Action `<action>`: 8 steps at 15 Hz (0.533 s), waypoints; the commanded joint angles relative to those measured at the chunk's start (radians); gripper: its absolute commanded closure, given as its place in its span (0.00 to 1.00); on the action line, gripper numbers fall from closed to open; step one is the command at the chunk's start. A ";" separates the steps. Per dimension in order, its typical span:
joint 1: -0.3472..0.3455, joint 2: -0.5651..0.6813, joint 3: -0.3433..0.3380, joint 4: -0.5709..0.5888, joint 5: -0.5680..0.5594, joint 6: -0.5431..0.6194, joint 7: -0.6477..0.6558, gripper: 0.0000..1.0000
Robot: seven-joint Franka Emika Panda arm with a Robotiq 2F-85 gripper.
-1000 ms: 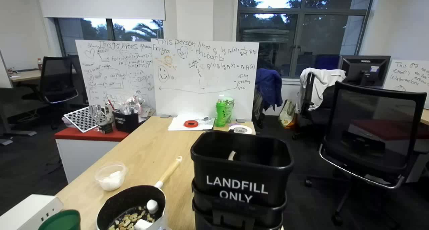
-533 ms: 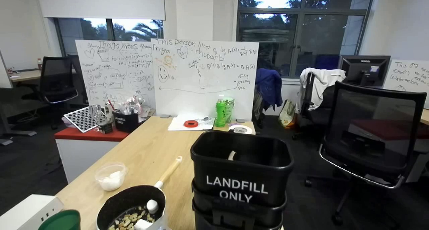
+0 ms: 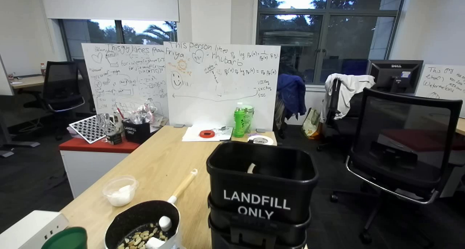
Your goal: Pour the contents of the cup into the pot
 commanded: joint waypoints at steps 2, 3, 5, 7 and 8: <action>0.002 0.022 0.006 0.004 0.018 0.003 0.010 0.00; 0.005 0.035 0.004 0.004 0.034 -0.003 0.017 0.00; 0.009 0.063 0.003 -0.001 0.080 -0.018 0.041 0.00; 0.009 0.100 0.000 -0.003 0.135 -0.022 0.071 0.00; 0.008 0.118 -0.001 -0.005 0.162 -0.017 0.087 0.00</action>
